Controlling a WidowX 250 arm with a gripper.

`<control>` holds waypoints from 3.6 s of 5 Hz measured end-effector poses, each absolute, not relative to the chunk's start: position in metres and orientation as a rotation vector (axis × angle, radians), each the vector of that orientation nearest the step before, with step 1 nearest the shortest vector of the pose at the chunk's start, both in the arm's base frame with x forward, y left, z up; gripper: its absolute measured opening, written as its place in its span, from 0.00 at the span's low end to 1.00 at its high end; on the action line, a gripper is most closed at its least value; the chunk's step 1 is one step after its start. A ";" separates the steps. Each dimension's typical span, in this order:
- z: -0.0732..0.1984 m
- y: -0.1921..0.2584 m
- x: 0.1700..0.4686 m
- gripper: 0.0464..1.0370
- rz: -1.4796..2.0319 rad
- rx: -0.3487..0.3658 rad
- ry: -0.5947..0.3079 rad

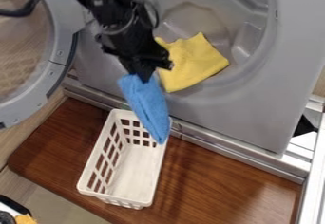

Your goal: Takes out the blue cloth and puts it in the dryer

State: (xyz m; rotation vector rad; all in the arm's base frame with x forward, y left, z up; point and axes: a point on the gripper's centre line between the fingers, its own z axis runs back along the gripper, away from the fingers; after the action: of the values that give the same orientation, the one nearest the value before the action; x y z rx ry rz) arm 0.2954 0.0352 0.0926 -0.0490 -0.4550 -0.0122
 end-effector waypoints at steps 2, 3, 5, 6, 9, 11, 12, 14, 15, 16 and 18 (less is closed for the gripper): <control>0.123 0.023 0.320 0.01 -0.046 -0.112 -0.508; 0.131 0.016 0.325 0.01 -0.061 -0.112 -0.522; 0.119 0.013 0.353 0.01 -0.077 -0.121 -0.492; 0.110 0.014 0.369 0.01 -0.074 -0.094 -0.478; 0.078 -0.002 0.403 0.01 -0.099 -0.038 -0.469; 0.070 -0.004 0.413 0.03 -0.099 -0.036 -0.460; 0.069 -0.006 0.411 0.19 -0.075 -0.068 -0.451; 0.058 0.000 0.401 0.77 -0.046 -0.082 -0.422; 0.055 0.000 0.398 0.97 -0.040 -0.083 -0.415; 0.060 -0.001 0.397 0.97 -0.039 -0.085 -0.426; 0.072 -0.003 0.394 0.96 -0.063 -0.094 -0.459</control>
State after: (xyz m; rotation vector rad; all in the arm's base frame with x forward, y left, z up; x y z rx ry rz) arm 0.3945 -0.0031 0.0715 -0.0938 -0.4590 -0.0625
